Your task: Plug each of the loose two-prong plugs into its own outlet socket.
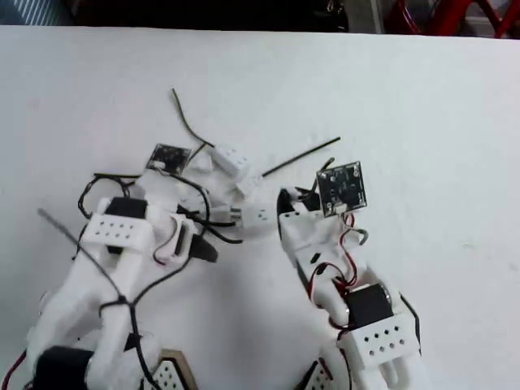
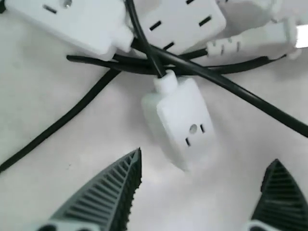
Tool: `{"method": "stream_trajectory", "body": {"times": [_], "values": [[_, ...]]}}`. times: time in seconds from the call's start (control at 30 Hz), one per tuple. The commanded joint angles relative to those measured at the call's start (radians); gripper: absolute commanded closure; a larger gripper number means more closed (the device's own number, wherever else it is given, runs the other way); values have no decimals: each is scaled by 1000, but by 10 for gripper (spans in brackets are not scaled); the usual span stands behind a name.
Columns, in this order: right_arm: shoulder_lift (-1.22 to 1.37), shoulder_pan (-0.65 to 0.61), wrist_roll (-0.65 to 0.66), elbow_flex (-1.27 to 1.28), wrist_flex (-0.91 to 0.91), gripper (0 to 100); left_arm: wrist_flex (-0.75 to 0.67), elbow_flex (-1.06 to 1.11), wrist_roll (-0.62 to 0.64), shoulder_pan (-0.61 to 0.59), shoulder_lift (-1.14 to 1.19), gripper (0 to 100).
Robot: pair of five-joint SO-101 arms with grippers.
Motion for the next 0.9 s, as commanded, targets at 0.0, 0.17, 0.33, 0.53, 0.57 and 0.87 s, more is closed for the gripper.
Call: {"method": "stream_trajectory", "body": {"times": [0.0,0.17,0.33,0.53,0.57,0.87], "values": [[4,13,-5,-8,-22,981,-87,-52,-3,-4,159,619],[4,13,-5,-8,-22,981,-83,-141,-78,-4,248,675],[4,13,-5,-8,-22,981,-80,-193,-126,41,248,895],[4,15,-5,-8,-24,981,-63,-229,-222,131,242,979],[4,16,-5,-8,-24,981,-55,-230,-235,145,229,980],[2,133,-57,-9,-84,981,-32,-192,-420,206,-68,980]]}}
